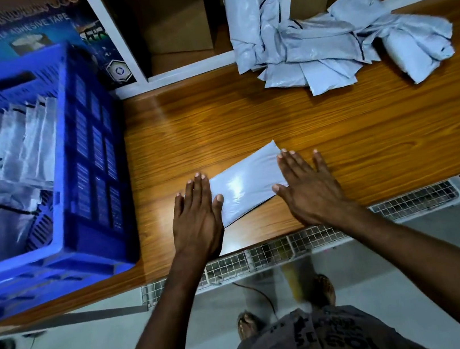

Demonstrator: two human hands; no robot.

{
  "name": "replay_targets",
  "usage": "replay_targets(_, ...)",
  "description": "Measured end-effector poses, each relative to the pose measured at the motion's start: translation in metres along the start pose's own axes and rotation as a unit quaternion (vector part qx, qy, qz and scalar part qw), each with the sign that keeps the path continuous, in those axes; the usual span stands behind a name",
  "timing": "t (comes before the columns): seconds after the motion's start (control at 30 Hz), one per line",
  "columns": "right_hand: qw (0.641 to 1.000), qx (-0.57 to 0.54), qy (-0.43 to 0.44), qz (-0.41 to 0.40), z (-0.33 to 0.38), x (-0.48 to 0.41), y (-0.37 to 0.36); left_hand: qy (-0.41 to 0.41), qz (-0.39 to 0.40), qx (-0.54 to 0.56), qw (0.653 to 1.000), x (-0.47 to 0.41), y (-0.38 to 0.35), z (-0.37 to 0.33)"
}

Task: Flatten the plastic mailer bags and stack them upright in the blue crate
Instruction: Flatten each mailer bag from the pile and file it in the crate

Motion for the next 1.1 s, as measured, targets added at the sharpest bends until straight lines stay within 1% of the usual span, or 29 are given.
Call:
replay_targets(0.07,1.000,0.002,-0.016,0.001,-0.003,0.003,0.004,0.015,-0.009,0.003,1.000,0.002,0.006,0.003)
replay_targets(0.13,0.999,-0.022,-0.017,-0.046,0.002,0.000,0.014,0.019,-0.028,0.000,0.999,0.009,0.015,-0.005)
replay_targets(0.2,0.994,-0.042,0.041,-0.087,0.012,-0.012,0.022,0.006,-0.011,0.016,1.000,0.013,0.017,-0.021)
replay_targets(0.27,0.990,-0.061,0.107,-0.064,0.024,-0.026,0.024,-0.001,0.022,0.027,0.999,0.013,0.011,-0.030)
replay_targets(0.33,0.991,-0.087,0.096,-0.024,0.023,-0.032,0.019,0.002,0.032,0.019,0.999,0.013,0.003,-0.024)
replay_targets(0.43,0.995,-0.085,0.057,-0.004,0.011,-0.024,0.013,0.007,0.032,0.013,0.999,0.017,0.006,-0.012)
replay_targets(0.5,0.996,-0.070,0.052,-0.014,0.011,-0.019,0.017,-0.009,0.025,0.020,0.999,0.014,0.018,-0.019)
replay_targets(0.57,0.991,-0.070,0.089,-0.065,0.022,-0.021,0.023,-0.022,-0.002,0.035,0.999,0.002,0.027,-0.035)
replay_targets(0.6,0.988,-0.075,0.113,-0.074,0.029,-0.024,0.024,-0.022,-0.004,0.053,0.998,-0.004,0.030,-0.043)
replay_targets(0.67,0.984,-0.091,0.141,-0.053,0.039,-0.029,0.020,-0.030,0.019,0.068,0.997,-0.012,0.024,-0.050)
replay_targets(0.8,0.986,-0.086,0.137,-0.040,0.037,-0.030,0.003,-0.041,0.036,0.087,0.995,-0.008,0.001,-0.038)
replay_targets(0.9,0.985,-0.091,0.144,-0.039,0.034,-0.036,0.004,-0.051,0.043,0.077,0.995,-0.015,0.003,-0.035)
replay_targets(1.0,0.986,-0.089,0.142,-0.009,0.029,-0.038,0.008,-0.056,0.062,0.070,0.994,-0.016,0.008,-0.030)
replay_targets(1.1,0.987,-0.072,0.144,0.007,0.023,-0.024,0.006,-0.078,0.061,0.033,0.994,-0.002,0.003,-0.026)
Point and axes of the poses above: each hand's wrist, its own x-axis away from the middle knuckle, its own y-axis out of the back of the hand, z = x × y, the point moved 1 cm from there along -x, towards the middle knuckle, and after that the axes turned 4 degrees about y, right-handed, at the moved point
